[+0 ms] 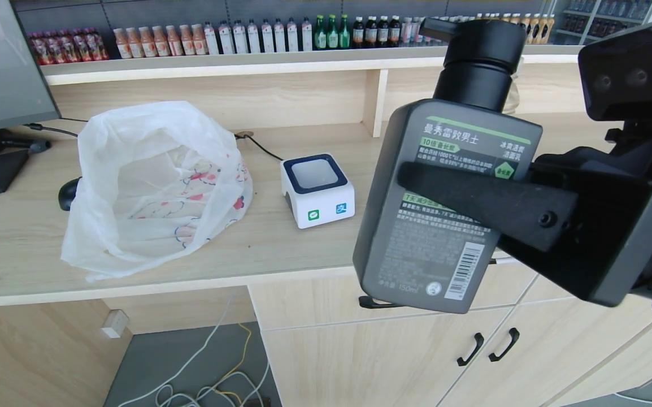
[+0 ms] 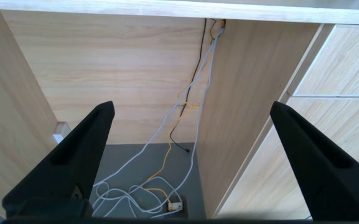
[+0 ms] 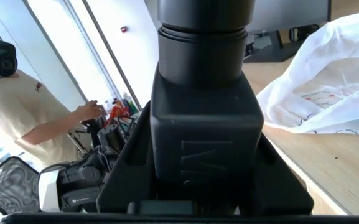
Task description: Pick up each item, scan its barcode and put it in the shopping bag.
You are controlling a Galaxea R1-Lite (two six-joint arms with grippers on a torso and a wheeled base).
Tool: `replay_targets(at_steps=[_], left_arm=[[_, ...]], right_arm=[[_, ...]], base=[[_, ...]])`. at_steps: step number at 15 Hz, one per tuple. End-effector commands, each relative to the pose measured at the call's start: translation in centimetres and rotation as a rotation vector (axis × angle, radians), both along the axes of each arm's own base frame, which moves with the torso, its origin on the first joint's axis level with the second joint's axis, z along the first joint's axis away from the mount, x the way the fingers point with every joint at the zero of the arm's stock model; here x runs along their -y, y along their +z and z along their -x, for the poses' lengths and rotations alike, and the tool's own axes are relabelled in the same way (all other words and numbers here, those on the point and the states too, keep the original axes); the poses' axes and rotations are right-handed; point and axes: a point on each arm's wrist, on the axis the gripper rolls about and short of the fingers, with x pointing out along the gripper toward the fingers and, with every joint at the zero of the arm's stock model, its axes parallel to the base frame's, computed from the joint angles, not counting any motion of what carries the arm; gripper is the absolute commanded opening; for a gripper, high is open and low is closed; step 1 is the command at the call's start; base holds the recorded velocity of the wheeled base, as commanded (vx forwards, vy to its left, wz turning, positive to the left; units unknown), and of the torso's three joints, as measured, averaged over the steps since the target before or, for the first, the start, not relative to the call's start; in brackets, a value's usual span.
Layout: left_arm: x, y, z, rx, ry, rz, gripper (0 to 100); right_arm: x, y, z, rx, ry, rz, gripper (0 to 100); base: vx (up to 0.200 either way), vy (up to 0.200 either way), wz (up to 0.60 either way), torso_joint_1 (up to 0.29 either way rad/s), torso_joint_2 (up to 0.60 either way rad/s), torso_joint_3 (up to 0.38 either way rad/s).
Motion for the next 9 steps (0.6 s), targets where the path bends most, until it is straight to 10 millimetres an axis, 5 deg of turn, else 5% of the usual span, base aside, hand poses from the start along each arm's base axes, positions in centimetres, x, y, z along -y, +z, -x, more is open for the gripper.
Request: replay_targets(at_steps=[1,6,9], left_arm=[[0.0,0.0,0.0,0.001,0.0,0.0,100],[0.0,0.0,0.0,0.001,0.0,0.0,100],[0.0,0.0,0.0,0.001,0.0,0.0,100]], right_arm=[[0.0,0.0,0.1,0.0,0.002,0.001,0],[1.0,-1.8,-0.4,0.02,-0.109,0.036,0],[2.6,-3.5,0.9,0.027,-0.238,0.035,0]], base=[[0.0,0.0,0.0,0.0,0.0,0.0],[0.0,0.0,0.0,0.0,0.0,0.0],[0.0,0.0,0.0,0.0,0.0,0.0]])
